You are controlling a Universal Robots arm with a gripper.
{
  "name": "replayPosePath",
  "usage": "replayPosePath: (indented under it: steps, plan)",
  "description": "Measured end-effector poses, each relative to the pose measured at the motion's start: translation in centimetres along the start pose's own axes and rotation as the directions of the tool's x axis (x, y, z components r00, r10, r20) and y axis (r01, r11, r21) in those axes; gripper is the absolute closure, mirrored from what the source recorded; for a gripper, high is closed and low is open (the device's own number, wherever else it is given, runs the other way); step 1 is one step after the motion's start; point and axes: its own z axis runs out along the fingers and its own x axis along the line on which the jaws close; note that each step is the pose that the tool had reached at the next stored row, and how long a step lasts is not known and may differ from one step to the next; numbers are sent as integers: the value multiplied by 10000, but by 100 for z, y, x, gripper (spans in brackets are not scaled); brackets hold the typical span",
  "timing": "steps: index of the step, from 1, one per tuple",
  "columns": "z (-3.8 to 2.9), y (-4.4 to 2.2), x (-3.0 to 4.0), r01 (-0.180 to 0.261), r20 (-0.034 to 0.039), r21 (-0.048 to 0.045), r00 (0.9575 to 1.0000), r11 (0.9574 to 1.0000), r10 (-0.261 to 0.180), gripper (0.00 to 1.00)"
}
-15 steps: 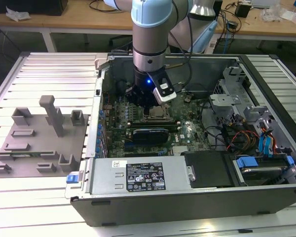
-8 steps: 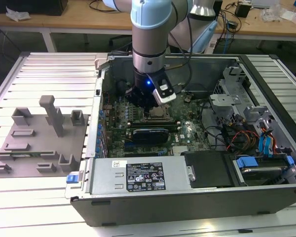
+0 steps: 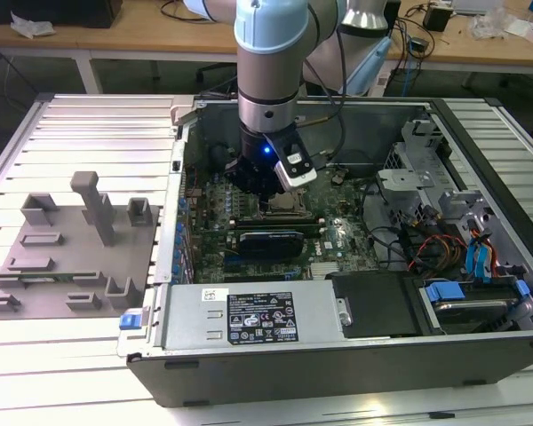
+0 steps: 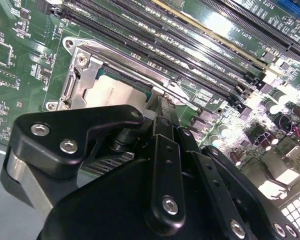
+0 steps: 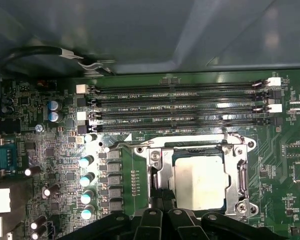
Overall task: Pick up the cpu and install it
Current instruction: 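Close the cpu cover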
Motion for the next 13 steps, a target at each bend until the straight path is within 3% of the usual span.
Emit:
replayPosePath:
  steps: [9, 13]
  plan:
    - [-71, 2, -2, -1, 1, -1, 10000, 10000, 1, 89]
    - [-182, 3, -5, 0, 1, -1, 10000, 10000, 0, 89]
